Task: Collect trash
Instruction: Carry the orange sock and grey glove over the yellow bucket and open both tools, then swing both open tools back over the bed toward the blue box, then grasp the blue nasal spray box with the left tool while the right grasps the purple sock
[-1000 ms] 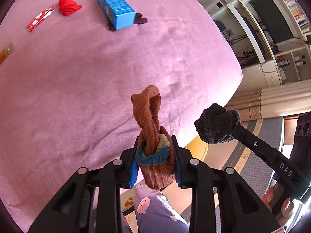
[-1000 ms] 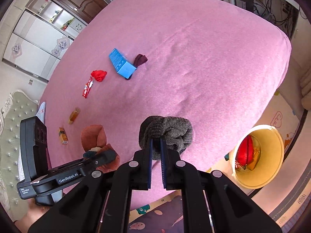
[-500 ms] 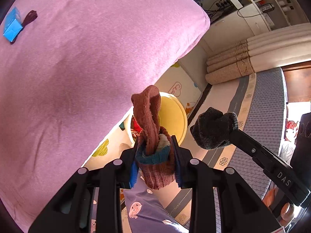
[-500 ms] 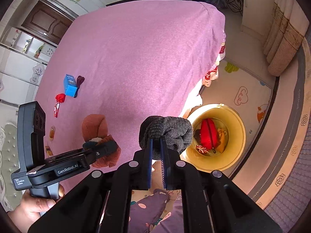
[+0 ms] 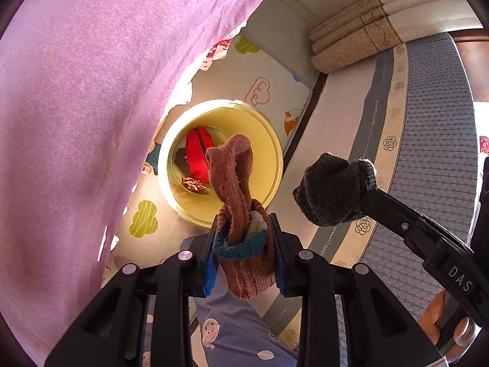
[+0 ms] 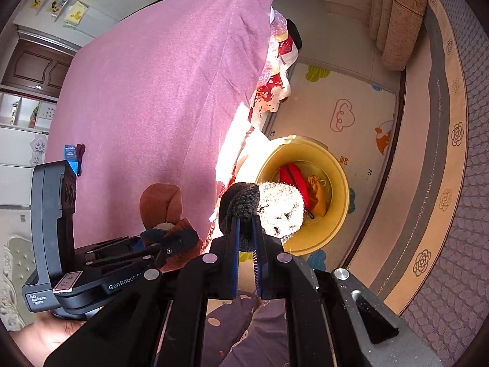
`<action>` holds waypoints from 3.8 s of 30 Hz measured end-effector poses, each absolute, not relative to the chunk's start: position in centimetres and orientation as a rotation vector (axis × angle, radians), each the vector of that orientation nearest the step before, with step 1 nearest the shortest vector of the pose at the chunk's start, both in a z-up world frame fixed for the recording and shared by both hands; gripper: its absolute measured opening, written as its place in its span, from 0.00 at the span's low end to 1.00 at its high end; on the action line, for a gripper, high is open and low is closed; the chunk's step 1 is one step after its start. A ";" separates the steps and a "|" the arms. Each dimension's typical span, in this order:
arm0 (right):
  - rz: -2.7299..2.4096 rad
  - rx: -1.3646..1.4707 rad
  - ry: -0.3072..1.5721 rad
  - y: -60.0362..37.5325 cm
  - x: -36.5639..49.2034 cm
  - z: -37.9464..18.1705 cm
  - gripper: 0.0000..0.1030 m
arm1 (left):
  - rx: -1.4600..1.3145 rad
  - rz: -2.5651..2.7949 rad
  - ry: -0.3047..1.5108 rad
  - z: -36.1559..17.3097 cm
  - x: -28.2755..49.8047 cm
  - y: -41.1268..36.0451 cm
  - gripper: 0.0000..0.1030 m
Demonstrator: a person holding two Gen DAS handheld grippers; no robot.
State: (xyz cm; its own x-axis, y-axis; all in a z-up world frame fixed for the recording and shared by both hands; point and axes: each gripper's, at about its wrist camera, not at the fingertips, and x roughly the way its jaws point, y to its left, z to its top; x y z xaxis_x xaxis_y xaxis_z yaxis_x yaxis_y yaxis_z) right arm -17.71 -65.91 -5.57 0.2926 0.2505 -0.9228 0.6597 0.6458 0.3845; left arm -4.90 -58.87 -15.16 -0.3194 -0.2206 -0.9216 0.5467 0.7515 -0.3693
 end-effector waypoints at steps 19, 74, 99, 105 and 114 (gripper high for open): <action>-0.419 0.914 1.304 -68.1 -18.5 -6.6 0.29 | 0.313 -0.715 1.737 -16.2 -3.6 -58.2 0.78; 0.165 0.437 1.298 -38.0 19.9 1.3 0.29 | -0.326 -0.193 1.452 -5.2 22.6 -23.3 0.78; 0.307 0.429 1.477 -38.5 32.0 -7.9 0.37 | -0.434 0.013 1.590 -15.5 37.2 -25.6 0.67; 0.319 0.431 1.492 -37.9 32.5 -9.1 0.40 | -0.547 0.025 1.562 -16.1 36.4 -23.8 0.45; 0.340 0.417 1.517 -36.1 33.7 -11.1 0.42 | -0.596 0.007 1.495 -14.0 33.8 -21.5 0.45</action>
